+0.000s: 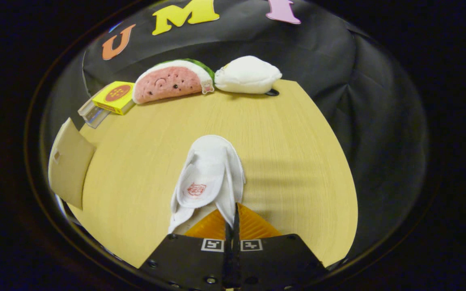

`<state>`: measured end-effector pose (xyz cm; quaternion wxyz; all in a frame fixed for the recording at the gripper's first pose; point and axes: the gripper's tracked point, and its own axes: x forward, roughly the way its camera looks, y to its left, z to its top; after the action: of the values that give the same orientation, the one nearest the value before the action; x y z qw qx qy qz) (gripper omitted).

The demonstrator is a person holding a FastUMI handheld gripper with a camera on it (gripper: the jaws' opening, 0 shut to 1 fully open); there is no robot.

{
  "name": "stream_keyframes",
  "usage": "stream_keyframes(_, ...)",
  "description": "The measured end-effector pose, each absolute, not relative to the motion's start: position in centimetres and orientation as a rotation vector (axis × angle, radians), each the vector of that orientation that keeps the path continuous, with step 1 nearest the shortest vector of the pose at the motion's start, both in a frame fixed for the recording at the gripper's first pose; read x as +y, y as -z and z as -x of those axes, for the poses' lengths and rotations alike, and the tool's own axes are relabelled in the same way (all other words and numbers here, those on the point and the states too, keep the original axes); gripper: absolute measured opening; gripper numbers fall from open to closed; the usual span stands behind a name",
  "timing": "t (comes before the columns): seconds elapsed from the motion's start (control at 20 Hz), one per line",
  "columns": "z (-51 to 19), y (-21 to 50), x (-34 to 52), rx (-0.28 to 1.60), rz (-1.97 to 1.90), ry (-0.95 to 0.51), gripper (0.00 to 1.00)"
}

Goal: Open the storage box then place both shoes into the box .Put the left shoe in first, then the right shoe, with the right side of both shoes facing outward in a uniform manner.

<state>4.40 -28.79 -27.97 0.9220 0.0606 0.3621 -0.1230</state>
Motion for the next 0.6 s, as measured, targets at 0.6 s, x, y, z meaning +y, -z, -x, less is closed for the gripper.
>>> stream_keyframes(0.6, -0.7, 22.6, -10.9, 0.695, -0.437, 0.218, 0.0)
